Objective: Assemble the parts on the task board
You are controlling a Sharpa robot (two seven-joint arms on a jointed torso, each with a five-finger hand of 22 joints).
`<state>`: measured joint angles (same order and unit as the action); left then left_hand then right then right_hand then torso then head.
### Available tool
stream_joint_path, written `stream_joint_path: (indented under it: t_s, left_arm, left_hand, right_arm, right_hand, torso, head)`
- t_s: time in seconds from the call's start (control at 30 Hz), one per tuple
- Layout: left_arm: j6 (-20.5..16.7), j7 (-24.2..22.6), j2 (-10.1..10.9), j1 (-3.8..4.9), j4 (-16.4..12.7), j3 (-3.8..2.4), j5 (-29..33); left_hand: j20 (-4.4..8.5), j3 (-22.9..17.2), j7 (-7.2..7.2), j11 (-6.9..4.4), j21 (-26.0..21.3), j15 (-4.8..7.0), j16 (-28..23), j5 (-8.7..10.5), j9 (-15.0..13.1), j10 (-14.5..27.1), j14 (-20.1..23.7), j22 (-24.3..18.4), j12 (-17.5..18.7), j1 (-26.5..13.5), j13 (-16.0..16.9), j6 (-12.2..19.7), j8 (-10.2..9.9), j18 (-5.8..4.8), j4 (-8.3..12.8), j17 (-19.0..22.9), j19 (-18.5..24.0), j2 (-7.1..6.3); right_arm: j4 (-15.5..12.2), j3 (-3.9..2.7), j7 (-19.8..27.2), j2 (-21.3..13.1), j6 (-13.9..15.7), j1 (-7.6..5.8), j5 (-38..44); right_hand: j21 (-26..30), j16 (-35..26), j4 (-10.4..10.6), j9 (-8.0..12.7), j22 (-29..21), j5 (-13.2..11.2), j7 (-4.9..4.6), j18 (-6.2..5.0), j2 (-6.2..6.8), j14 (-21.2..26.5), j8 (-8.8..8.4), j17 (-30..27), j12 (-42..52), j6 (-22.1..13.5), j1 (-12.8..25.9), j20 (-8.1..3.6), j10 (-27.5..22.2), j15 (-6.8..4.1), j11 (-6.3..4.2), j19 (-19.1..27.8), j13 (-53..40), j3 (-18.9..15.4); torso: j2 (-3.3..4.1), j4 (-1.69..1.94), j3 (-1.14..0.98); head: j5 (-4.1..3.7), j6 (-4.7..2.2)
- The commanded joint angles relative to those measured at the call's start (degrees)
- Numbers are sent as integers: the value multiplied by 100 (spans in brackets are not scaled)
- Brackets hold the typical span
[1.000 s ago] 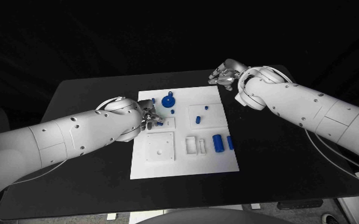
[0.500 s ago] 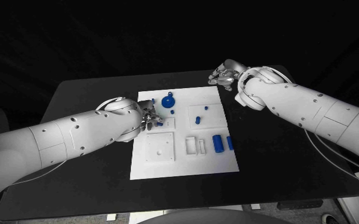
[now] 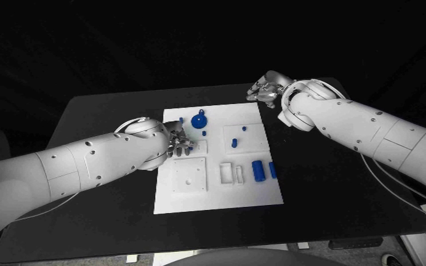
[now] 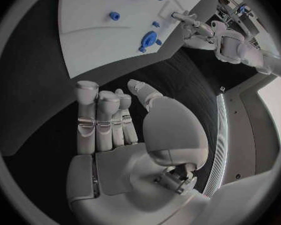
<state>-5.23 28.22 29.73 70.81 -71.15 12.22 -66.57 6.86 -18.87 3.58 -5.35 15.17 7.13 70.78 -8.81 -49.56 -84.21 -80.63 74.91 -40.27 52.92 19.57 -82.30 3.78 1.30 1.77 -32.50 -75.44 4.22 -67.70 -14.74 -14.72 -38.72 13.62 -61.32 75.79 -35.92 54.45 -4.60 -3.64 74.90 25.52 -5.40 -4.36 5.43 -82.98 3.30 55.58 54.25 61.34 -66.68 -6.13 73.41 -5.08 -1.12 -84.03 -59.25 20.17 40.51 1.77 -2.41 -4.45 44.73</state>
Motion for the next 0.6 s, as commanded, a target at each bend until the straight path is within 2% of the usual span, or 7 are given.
stream_joint_path:
  t_s: [0.03,0.33,0.47,0.5,0.53,0.6]
  left_arm:
    - [68,16,-10,-5,4,3,4]
    - [36,19,-4,-5,24,2,5]
    - [-1,28,2,-5,34,2,5]
    - [-14,31,5,-5,35,1,5]
    - [-27,35,9,-5,36,1,5]
    - [-49,39,15,-5,39,0,6]
  left_hand:
    - [2,-4,-2,-10,7,58,-31,29,-7,-254,0,93,-13,-17,-10,-21,13,1,-39,7,-31,-73]
    - [12,0,-2,-17,-3,63,-47,31,-9,-254,2,92,-3,16,-27,-11,14,-7,-54,29,-38,-100]
    - [21,39,0,-21,-10,68,-57,72,-13,-254,3,92,4,-2,-39,2,13,-14,-84,45,-43,-155]
    - [23,86,1,-23,-13,69,-62,319,-15,-255,4,91,8,-34,-45,-1,14,-15,-130,52,-44,-185]
    - [24,181,2,-24,-16,71,-66,549,-17,-255,5,90,10,-107,-49,-8,16,-17,-205,57,-45,-278]
    - [32,334,1,-26,-24,78,-73,602,-18,-255,7,89,13,-198,-60,-21,17,-20,-375,65,-49,-499]
  right_arm:
    - [1,-4,43,3,-21,5,-11]
    - [1,-4,43,1,-21,8,-11]
    - [2,-4,43,0,-21,9,-11]
    - [4,-4,43,-1,-21,10,-11]
    - [5,-4,43,-1,-21,11,-11]
    - [6,-4,43,-3,-19,13,-11]
  right_hand:
    - [17,-20,-9,1,422,22,-8,-31,-4,4,24,-6,-38,-4,56,4,-44,11,-5,-273,8,9]
    - [17,-20,-9,1,422,22,-8,-31,-4,4,24,-6,-38,-4,56,4,-44,11,-5,-273,8,9]
    - [17,-20,-9,1,422,22,-8,-31,-4,4,24,-6,-38,-4,56,4,-44,11,-5,-273,8,9]
    - [17,-20,-9,1,422,22,-8,-31,-4,4,24,-6,-38,-4,56,4,-44,11,-5,-273,8,9]
    - [17,-20,-9,1,422,22,-8,-31,-4,4,24,-6,-38,-4,56,4,-44,11,-5,-273,8,9]
    - [17,-20,-9,1,422,22,-8,-31,-4,4,24,-6,-38,-4,56,4,-44,11,-5,-273,8,9]
  torso:
    - [-2,-2,0]
    - [-1,0,1]
    - [0,-1,1]
    - [1,-1,2]
    - [1,-1,2]
    - [1,-1,2]
  head:
    - [-3,0]
    - [-3,-2]
    - [-1,-1]
    - [0,-2]
    - [0,-2]
    - [2,-6]
